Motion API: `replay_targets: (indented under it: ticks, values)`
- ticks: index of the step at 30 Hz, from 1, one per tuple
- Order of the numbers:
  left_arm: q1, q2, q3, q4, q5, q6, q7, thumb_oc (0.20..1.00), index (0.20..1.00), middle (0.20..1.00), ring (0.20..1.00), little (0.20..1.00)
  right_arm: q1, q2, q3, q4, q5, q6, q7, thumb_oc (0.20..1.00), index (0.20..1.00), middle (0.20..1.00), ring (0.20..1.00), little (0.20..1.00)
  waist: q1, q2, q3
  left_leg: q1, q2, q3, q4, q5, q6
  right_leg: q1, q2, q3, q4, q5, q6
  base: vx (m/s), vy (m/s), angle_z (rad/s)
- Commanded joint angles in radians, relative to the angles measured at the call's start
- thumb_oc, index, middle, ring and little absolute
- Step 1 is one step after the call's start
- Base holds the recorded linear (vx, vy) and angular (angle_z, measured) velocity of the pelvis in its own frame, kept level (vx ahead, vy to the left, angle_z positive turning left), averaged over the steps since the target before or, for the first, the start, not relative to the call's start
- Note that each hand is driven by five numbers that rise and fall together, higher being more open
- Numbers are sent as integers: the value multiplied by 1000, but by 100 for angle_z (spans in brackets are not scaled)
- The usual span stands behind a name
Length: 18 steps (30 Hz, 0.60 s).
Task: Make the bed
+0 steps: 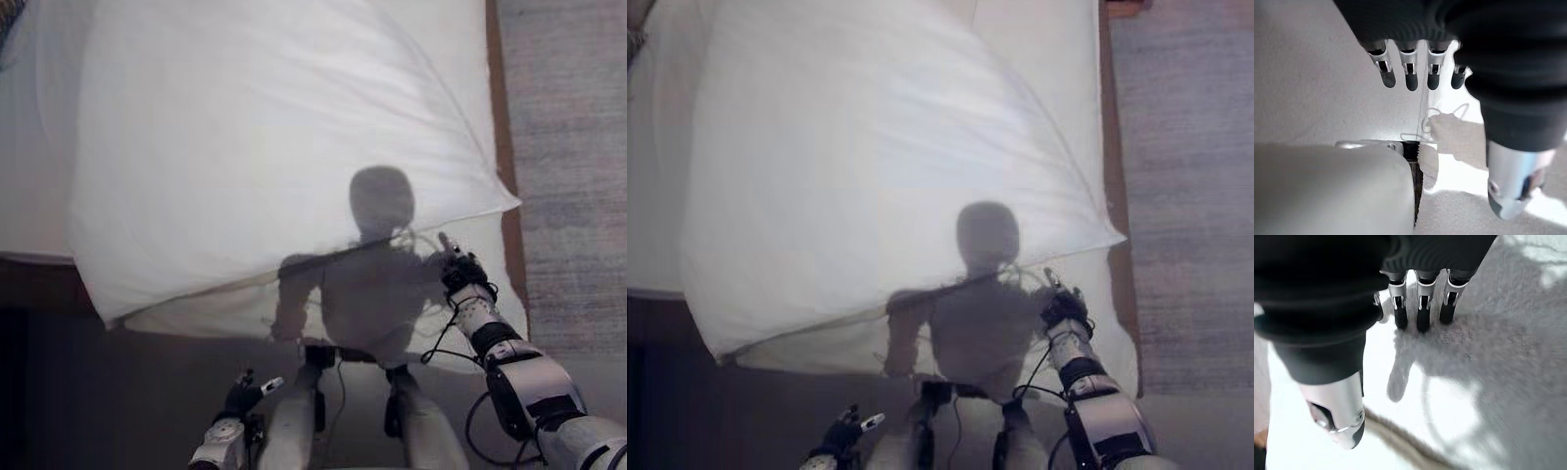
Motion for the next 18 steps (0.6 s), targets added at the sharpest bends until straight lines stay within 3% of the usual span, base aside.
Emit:
replay_targets:
  ticks: [1,16,18]
  values:
    - [-15,-46,-91,6,-8,-7,16,1000,1000,1000,1000,1000,-155,-32,-11,-44,58,-83,25,1000,1000,1000,1000,1000,5,-38,30,-21,-96,-16,-16,2,28,-27,-16,31,31,-40,82,-2,-10,6]
    - [-67,-30,-122,-60,-21,-21,46,1000,1000,1000,1000,1000,-308,-97,4,-119,65,-179,-19,1000,1000,1000,1000,1000,11,-32,69,-93,-109,-40,-16,15,13,-83,-23,14,31,-25,90,1,-4,7]
    - [-66,-27,-117,-51,-13,-24,74,1000,1000,1000,1000,1000,-286,-91,21,-187,-42,-217,-107,1000,1000,1000,1000,1000,-2,-41,69,-94,-109,-40,-16,14,13,-83,-24,14,30,-24,91,0,0,0]
